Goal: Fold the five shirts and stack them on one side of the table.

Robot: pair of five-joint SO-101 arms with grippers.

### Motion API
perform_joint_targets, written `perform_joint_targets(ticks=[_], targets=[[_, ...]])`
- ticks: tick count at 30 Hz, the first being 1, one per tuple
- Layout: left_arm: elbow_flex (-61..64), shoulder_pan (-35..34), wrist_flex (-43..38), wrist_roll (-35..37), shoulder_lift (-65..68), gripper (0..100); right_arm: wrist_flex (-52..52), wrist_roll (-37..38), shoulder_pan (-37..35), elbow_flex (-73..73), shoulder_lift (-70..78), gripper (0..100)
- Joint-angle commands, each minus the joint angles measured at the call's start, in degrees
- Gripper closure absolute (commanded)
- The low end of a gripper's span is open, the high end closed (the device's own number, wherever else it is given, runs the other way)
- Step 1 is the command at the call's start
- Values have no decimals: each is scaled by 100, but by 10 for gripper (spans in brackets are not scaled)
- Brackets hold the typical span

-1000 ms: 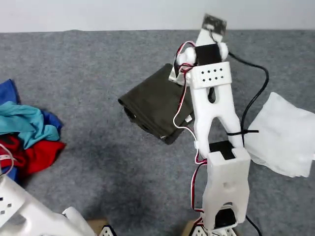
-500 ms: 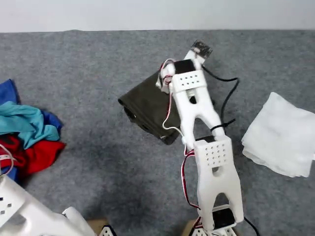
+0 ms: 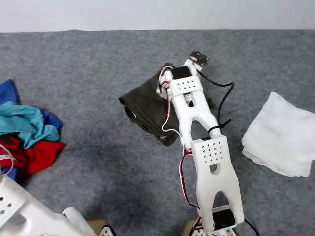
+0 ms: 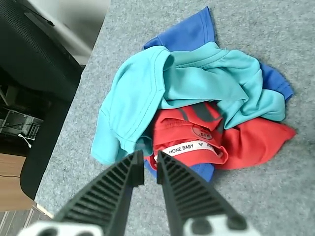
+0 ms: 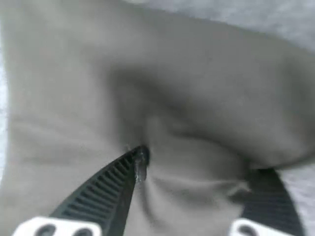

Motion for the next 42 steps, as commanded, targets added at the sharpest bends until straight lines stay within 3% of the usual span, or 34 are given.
perform_joint_targets(ticks=[1, 3, 8, 13, 16, 19, 30, 42], targets=[[-13, 35, -114, -53, -26, 939, 101, 369, -31, -97, 171, 935], [-13, 35, -114, -53, -26, 939, 171, 536, 40, -97, 145, 995], [-13, 35, -114, -53, -26, 939, 690, 853, 259, -589, 119, 989], [-22, 35, -114, -53, -44, 940, 2141, 1547, 418, -2040, 119, 989], [-22, 35, -114, -53, -62, 940, 2185, 2136, 602, -2338, -22, 989], [-31, 35, -114, -53, -70, 940, 2185, 2215, 725, -2277, -497, 989], [-48, 35, -114, -53, -70, 940, 2176, 2822, 1015, -18, -3231, 991], [-22, 70, -114, -53, -26, 940, 2167, 3947, 2457, 1574, -5314, 991]])
